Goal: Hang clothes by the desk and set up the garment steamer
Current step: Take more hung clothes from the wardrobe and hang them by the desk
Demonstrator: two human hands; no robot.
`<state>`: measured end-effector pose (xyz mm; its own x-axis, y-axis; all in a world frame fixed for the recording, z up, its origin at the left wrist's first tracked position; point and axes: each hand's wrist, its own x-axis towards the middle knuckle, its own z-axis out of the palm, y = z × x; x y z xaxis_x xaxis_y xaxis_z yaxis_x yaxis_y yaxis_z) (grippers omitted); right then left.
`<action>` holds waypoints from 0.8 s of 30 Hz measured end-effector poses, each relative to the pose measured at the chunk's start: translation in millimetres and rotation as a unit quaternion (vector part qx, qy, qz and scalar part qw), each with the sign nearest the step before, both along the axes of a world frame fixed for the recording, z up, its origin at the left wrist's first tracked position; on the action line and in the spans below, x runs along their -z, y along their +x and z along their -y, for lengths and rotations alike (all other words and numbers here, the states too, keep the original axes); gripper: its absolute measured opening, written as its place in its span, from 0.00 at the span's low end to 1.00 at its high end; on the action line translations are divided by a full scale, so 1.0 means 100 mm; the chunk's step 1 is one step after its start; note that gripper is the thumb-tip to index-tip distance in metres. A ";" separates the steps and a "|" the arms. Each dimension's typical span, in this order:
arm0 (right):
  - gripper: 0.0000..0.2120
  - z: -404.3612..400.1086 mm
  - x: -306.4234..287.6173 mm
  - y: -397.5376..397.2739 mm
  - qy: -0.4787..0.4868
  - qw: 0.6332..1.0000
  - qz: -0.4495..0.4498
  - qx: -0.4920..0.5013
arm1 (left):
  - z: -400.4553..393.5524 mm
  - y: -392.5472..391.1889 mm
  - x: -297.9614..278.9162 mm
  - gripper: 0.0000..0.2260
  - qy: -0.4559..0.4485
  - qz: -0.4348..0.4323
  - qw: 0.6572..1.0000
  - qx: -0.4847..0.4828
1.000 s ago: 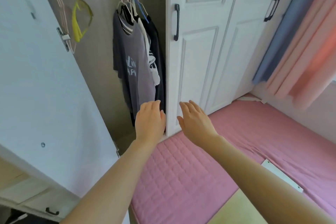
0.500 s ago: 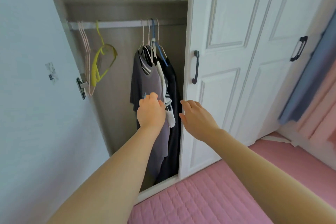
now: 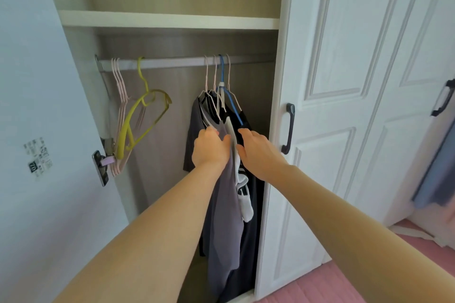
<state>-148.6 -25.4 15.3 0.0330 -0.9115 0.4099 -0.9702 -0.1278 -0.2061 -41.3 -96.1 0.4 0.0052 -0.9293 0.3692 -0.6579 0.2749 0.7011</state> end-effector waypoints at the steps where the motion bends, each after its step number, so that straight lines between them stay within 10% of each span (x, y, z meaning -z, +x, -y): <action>1: 0.16 0.07 -0.01 0.00 0.001 1.000 0.016 0.004 | 0.03 -0.02 0.01 0.15 -0.002 0.013 1.000 0.004; 12: 0.16 0.54 -0.04 0.05 0.022 0.998 0.057 0.021 | 0.38 0.14 0.02 0.16 -0.034 0.106 0.994 -0.004; 24: 0.24 1.04 -0.06 0.27 0.033 0.987 0.153 0.032 | 0.95 0.15 -0.39 0.11 0.034 -0.011 0.999 0.032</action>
